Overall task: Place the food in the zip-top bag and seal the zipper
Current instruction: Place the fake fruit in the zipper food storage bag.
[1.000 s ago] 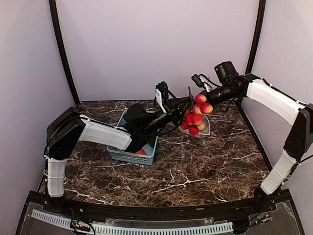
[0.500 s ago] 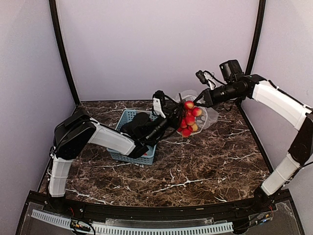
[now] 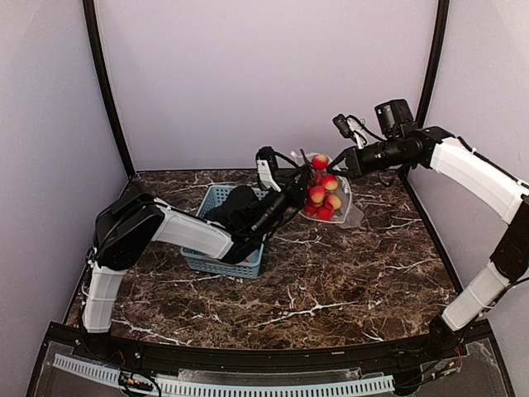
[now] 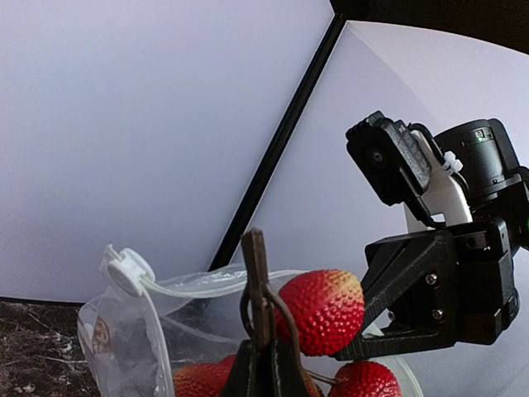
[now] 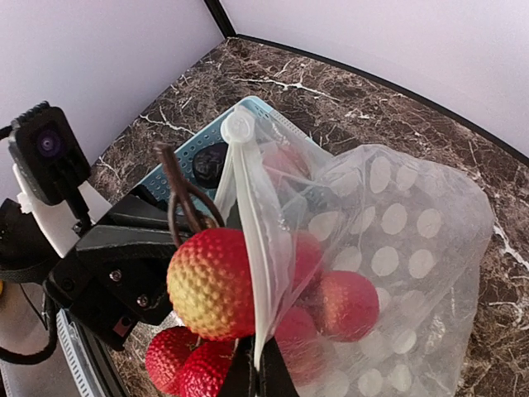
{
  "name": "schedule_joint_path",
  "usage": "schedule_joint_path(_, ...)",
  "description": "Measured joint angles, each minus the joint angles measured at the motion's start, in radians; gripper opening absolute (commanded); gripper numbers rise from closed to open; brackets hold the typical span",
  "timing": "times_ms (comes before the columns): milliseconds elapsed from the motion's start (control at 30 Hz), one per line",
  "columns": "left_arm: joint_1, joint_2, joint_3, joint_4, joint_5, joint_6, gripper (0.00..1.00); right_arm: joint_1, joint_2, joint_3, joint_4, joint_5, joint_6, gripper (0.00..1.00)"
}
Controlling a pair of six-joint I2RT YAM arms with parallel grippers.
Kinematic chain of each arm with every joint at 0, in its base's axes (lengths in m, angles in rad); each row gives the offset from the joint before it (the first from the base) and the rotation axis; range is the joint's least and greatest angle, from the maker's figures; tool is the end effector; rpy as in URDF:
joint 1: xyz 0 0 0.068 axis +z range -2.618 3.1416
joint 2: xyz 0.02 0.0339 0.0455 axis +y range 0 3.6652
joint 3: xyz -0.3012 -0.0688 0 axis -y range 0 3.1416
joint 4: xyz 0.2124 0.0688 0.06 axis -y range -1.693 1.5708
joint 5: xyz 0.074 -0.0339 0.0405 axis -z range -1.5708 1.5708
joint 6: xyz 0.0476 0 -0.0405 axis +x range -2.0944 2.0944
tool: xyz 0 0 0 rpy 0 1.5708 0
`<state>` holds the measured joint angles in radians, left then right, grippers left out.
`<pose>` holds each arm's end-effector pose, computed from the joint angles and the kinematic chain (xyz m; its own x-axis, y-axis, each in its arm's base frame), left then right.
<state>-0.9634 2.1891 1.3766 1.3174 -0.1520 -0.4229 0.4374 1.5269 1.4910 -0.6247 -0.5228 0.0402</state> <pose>0.2857 -0.3984 0.3045 -0.0503 -0.6384 -0.7681 0.7845 0.4507 -0.4260 0.2727 0.1538 0.3960 -0.5845 -0.2349 -0.7767 -0.7012 0.6278 0.3379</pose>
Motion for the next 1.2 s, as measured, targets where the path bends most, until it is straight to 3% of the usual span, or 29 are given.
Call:
schedule_joint_path(33, 0.000, 0.008, 0.003, 0.002, -0.006, -0.010, 0.06, 0.000, 0.000, 0.000, 0.001, -0.004, 0.002, 0.00)
schedule_joint_path(67, -0.001, 0.018, 0.010, 0.002, -0.015, -0.019, 0.21, 0.000, 0.000, 0.000, 0.001, -0.011, 0.004, 0.00)
schedule_joint_path(133, -0.003, 0.042, 0.029, 0.002, -0.033, -0.028, 0.37, 0.000, 0.000, 0.000, 0.001, -0.023, 0.009, 0.00)
schedule_joint_path(267, -0.008, 0.071, 0.055, -0.006, -0.058, -0.021, 0.54, -0.003, -0.006, 0.000, 0.002, -0.017, 0.021, 0.00)
schedule_joint_path(633, -0.017, 0.009, 0.055, -0.043, 0.030, 0.080, 0.70, -0.052, -0.017, 0.003, 0.001, 0.010, 0.031, 0.00)
schedule_joint_path(833, -0.019, -0.161, 0.032, -0.150, 0.049, 0.167, 0.80, -0.061, -0.016, 0.005, 0.004, -0.003, 0.033, 0.00)
schedule_joint_path(1100, -0.023, -0.315, 0.031, -0.367, 0.046, 0.238, 0.82, -0.064, -0.002, 0.005, 0.047, -0.085, 0.044, 0.00)
schedule_joint_path(1200, -0.023, -0.290, 0.031, -0.422, 0.038, 0.243, 0.98, -0.064, 0.012, 0.005, 0.057, -0.113, 0.048, 0.00)
